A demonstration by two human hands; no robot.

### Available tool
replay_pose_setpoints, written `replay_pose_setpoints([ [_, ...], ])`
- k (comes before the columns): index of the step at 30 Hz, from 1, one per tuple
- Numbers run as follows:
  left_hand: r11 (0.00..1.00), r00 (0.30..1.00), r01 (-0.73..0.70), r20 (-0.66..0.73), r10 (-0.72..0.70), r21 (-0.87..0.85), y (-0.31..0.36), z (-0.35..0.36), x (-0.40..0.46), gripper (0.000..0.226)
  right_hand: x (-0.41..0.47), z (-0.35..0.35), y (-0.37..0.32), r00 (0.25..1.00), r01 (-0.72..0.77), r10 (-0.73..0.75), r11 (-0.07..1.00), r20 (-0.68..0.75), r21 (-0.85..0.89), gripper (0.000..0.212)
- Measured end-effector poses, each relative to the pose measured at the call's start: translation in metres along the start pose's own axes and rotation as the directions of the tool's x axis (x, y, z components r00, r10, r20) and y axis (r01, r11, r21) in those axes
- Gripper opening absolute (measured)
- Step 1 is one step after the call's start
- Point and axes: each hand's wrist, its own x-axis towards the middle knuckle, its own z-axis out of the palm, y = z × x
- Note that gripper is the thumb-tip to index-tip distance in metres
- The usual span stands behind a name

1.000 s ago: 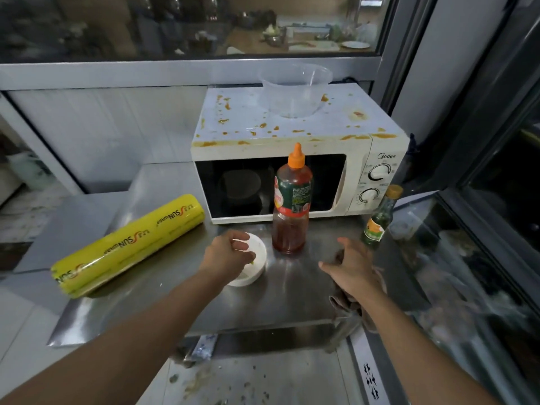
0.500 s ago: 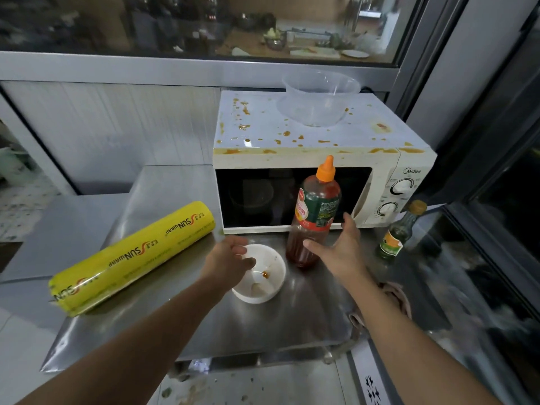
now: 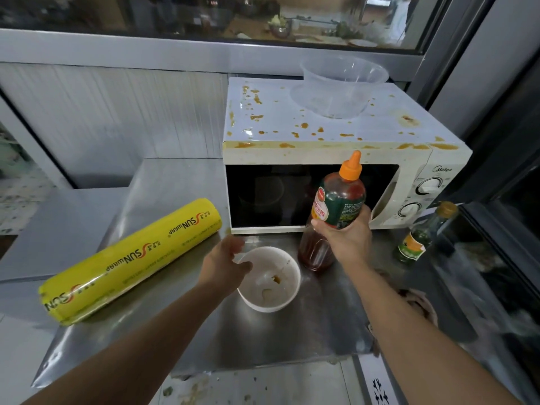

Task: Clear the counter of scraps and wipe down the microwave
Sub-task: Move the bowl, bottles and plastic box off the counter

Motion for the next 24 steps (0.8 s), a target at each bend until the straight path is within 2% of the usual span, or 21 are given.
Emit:
replay_pose_setpoints([
  [3, 0.999, 0.999, 0.039, 0.025, -0.039, 0.0, -0.008, 0.003, 0.001, 0.048, -0.002, -0.002, -0.001, 1.0, 0.006, -0.006, 1.0, -0.016, -0.002, 0.081],
  [7, 0.982, 0.983, 0.173, 0.075, -0.168, -0.071, -0.019, 0.014, 0.005, 0.055, -0.008, -0.011, -0.004, 0.999, 0.02, -0.02, 1.0, -0.037, 0.018, 0.078],
  [11, 0.956, 0.958, 0.269, 0.132, -0.254, -0.116, -0.031, 0.028, 0.008, 0.052, -0.015, -0.022, -0.004, 0.999, 0.037, -0.036, 0.999, -0.021, 0.029, 0.078],
  [16, 0.924, 0.938, 0.343, 0.109, -0.329, -0.167, -0.036, 0.036, 0.007, 0.043, -0.023, -0.031, -0.002, 0.999, 0.047, -0.047, 0.999, 0.0, 0.025, 0.077],
  [24, 0.9, 0.929, 0.365, 0.022, -0.371, -0.239, -0.034, 0.02, -0.021, 0.032, -0.042, -0.036, -0.012, 0.994, 0.075, -0.079, 0.996, 0.077, 0.049, 0.078],
])
